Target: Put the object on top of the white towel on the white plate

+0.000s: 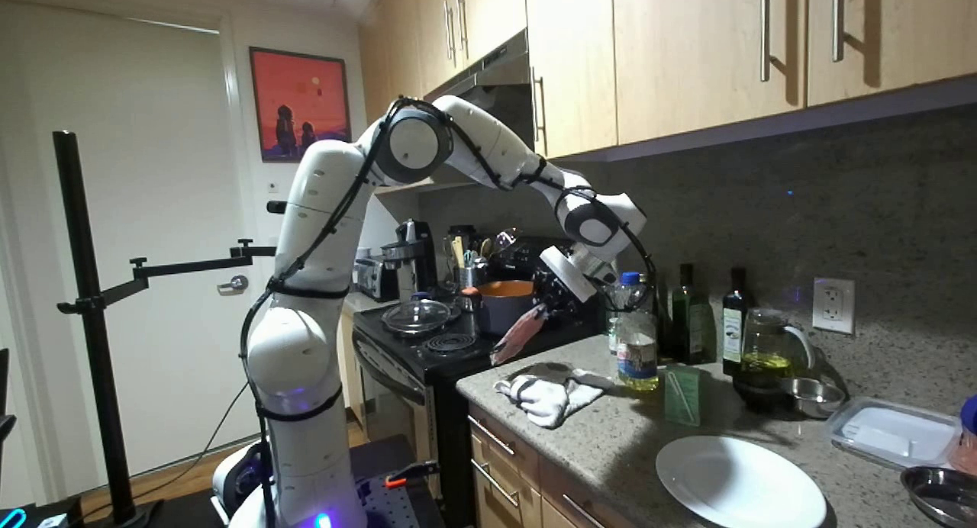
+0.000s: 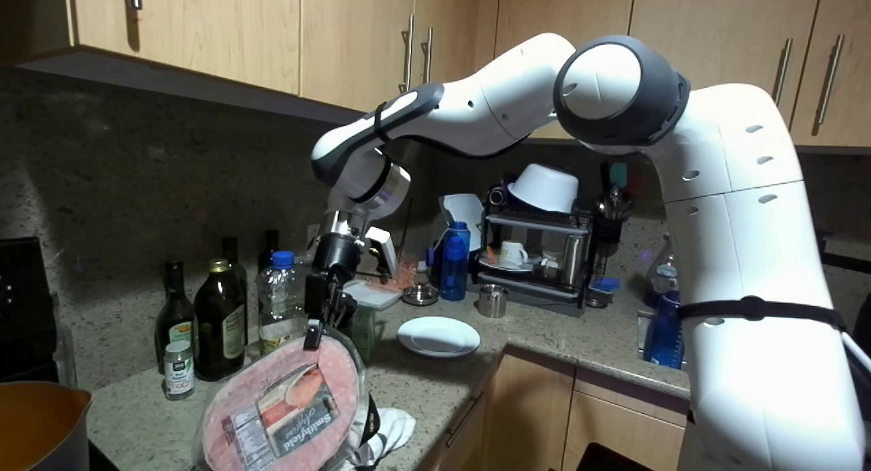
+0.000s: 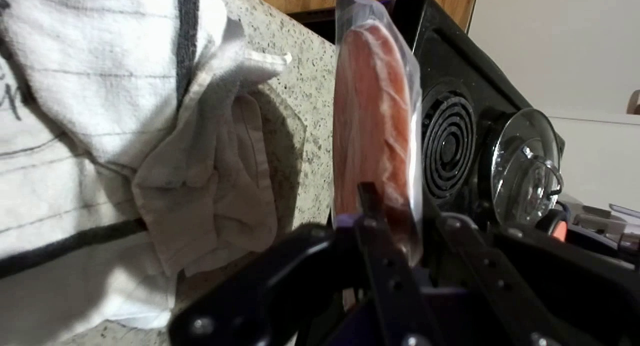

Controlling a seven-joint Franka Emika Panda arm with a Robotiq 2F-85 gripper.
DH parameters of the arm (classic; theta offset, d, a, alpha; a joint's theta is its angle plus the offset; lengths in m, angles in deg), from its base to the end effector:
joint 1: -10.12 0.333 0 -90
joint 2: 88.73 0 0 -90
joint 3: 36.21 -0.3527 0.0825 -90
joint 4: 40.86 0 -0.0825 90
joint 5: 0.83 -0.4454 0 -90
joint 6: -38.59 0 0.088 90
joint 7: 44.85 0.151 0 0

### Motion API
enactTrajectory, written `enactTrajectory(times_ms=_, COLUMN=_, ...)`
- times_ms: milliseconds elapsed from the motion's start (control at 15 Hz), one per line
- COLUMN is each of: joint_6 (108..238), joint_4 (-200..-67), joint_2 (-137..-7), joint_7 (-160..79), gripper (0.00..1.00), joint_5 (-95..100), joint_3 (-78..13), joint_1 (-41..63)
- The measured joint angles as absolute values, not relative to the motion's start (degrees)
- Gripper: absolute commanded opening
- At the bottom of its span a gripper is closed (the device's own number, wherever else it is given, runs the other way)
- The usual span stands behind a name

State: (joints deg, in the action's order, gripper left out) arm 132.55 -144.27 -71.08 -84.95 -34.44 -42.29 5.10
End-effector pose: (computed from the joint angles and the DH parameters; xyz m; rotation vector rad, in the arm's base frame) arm 0.6305 0.0886 0.3347 -2.3242 -0.6362 0.2953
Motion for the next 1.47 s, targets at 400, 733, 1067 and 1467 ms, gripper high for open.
enactTrajectory(times_ms=400, joint_6=132.5, joint_4=-147.9, joint_2=-73.1, joint_7=-88.5, gripper=0.05, joint_5=-39.5, joint_3=-38.8, joint_1=3.1)
enactTrajectory(times_ms=733, joint_6=132.6, joint_4=-153.9, joint_2=-76.9, joint_7=-92.3, gripper=0.05, joint_5=-45.4, joint_3=-34.4, joint_1=0.5)
enactTrajectory(times_ms=1067, joint_6=132.6, joint_4=-160.9, joint_2=-81.4, joint_7=-95.4, gripper=0.05, joint_5=-49.6, joint_3=-30.2, joint_1=-0.8)
enactTrajectory(times_ms=1467, joint_6=133.3, joint_4=-167.0, joint_2=-85.6, joint_7=-98.2, gripper=0.05, joint_5=-54.3, joint_3=-25.7, joint_1=-2.2)
